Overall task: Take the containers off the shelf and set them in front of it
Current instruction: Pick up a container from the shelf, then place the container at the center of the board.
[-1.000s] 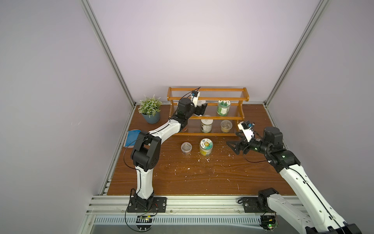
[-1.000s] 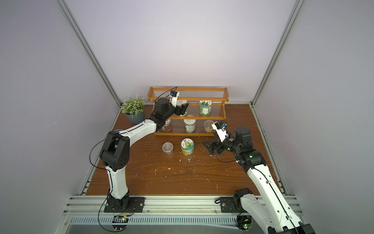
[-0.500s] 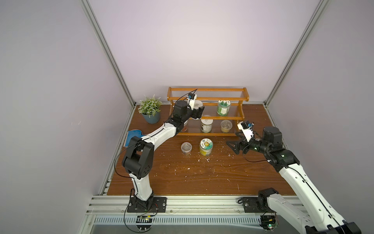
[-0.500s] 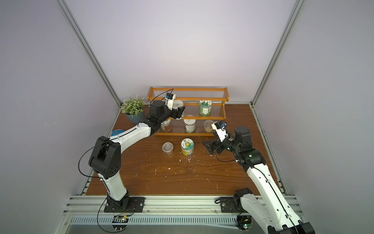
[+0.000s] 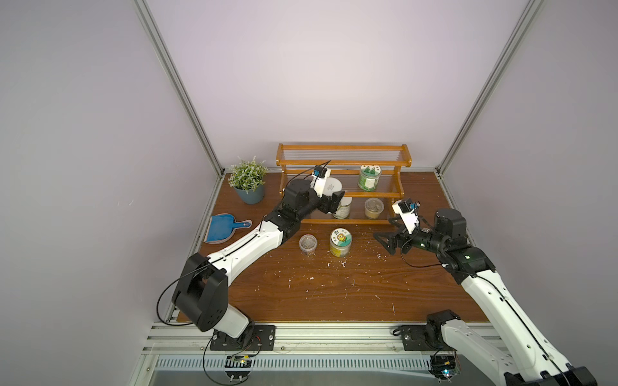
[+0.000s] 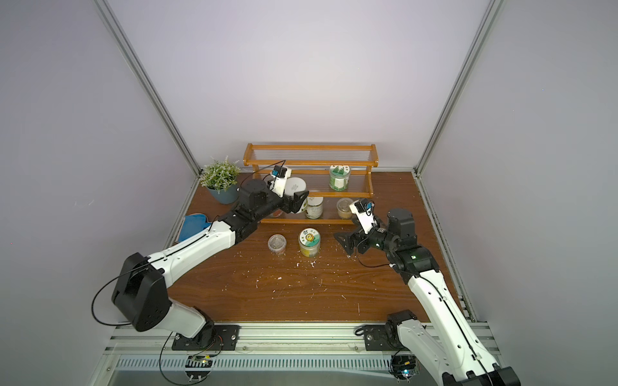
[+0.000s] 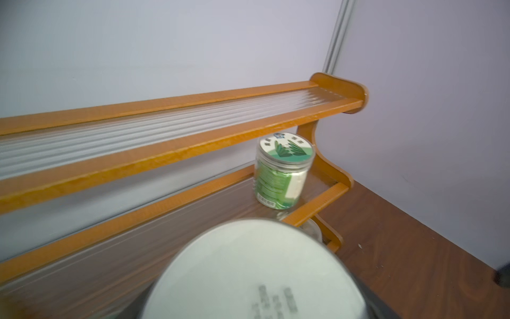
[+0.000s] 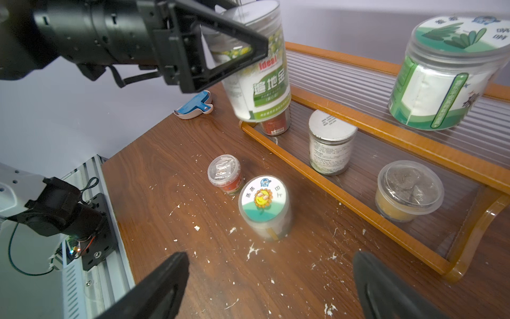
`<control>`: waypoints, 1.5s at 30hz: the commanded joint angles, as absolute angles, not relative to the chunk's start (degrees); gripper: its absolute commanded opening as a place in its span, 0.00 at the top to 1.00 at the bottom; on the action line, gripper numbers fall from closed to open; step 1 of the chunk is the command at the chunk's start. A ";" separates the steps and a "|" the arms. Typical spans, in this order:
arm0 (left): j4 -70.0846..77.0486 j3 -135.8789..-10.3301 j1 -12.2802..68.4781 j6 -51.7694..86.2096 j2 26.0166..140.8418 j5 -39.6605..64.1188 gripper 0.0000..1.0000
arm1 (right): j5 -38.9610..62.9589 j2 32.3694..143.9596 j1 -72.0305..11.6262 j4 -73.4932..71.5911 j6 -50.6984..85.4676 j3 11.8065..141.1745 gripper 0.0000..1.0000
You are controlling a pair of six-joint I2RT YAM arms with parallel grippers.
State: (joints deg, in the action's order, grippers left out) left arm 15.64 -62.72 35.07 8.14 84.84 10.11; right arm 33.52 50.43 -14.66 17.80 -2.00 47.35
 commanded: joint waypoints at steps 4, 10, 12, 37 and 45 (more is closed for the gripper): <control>21.17 -59.21 40.62 9.28 84.41 14.89 0.16 | 34.63 46.27 -14.68 21.27 -1.34 49.61 0.00; 25.93 -62.49 43.13 9.66 91.39 21.48 0.16 | 36.23 42.54 -14.68 22.76 -0.23 49.20 0.00; 26.73 -64.53 43.57 9.73 94.55 24.90 0.16 | 37.12 41.30 -14.67 23.14 0.17 48.90 0.01; 33.39 -65.24 52.72 11.12 109.33 18.46 0.16 | 35.89 35.25 -14.68 25.33 0.00 48.82 0.01; 36.09 -63.81 55.23 12.32 111.65 10.90 0.16 | 35.60 35.08 -14.63 24.87 0.22 48.35 0.01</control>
State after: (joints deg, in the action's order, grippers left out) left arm 31.88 -64.12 54.43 11.42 110.78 14.17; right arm 36.03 35.66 -14.66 25.96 -0.36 47.35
